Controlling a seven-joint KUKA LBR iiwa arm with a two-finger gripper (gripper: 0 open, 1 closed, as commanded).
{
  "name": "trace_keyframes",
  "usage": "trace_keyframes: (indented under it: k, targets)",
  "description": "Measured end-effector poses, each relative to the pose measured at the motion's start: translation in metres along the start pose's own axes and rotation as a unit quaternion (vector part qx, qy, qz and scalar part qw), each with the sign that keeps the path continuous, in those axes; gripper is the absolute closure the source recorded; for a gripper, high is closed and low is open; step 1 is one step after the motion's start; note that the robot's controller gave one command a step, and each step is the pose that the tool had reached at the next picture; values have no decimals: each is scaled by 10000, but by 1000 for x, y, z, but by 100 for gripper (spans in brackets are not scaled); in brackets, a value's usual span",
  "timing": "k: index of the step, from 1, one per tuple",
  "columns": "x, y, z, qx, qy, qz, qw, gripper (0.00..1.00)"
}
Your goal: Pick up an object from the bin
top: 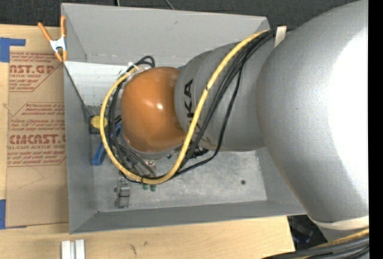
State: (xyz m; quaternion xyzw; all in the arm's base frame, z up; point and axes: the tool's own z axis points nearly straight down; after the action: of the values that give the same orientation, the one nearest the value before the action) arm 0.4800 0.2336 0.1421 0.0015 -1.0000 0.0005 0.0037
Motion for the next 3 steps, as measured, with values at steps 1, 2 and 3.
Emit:
trace_keyframes:
  k: [1, 2, 3]
  targets:
    - [-74, 11, 73, -3, -34, -1175, 9931, 0]
    - [-92, 3, 41, -4, -61, -2144, 9767, 0]
    - [-96, -2, 42, 2, -52, -2766, 9610, 0]
